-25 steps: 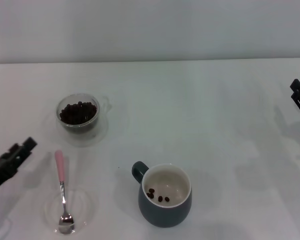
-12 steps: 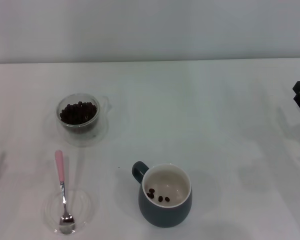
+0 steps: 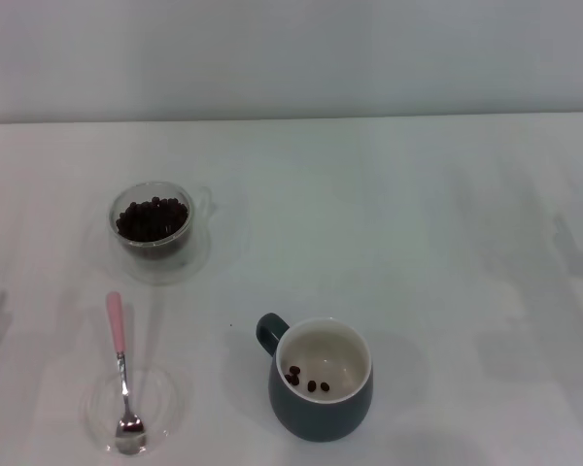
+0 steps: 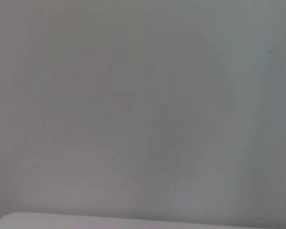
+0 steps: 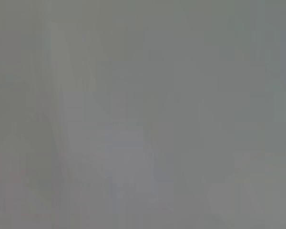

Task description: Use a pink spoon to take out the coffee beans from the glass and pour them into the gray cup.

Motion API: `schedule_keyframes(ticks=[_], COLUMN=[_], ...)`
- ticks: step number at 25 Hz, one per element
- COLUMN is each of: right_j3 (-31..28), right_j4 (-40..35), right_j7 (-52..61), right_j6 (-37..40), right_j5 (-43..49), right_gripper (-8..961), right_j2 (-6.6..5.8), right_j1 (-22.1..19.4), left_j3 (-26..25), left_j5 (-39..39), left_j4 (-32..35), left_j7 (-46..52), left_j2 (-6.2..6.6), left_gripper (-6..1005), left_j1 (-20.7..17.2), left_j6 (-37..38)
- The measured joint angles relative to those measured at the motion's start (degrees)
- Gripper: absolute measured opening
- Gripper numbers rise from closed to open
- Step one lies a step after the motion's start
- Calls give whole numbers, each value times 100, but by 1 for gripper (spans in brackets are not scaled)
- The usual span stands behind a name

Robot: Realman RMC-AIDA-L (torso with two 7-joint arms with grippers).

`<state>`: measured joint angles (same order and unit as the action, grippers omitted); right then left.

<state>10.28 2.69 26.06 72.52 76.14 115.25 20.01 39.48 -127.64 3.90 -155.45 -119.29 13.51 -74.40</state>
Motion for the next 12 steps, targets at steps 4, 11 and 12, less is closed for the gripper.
schedule_keyframes(ticks=[4,11,12], right_j3=[0,0,0], right_j4=[-45,24,42], right_j7=[19,41,41], right_j6=[120,604,648], right_j5=[-92,-270,-273], right_gripper=[621,621,621], right_j2=[-8,-22,-24], right_j1=[-101,-320,-351], left_j3=[-11,-11,-12], left_j5=[-65,-265,-403], left_j4=[-56,-247,-304], left_j7=[-63,-46,-51], left_j2=[-15,-19,-17], left_gripper=[879,879,879], left_j1=[35,127,181], left_j6=[-2,-57,-37])
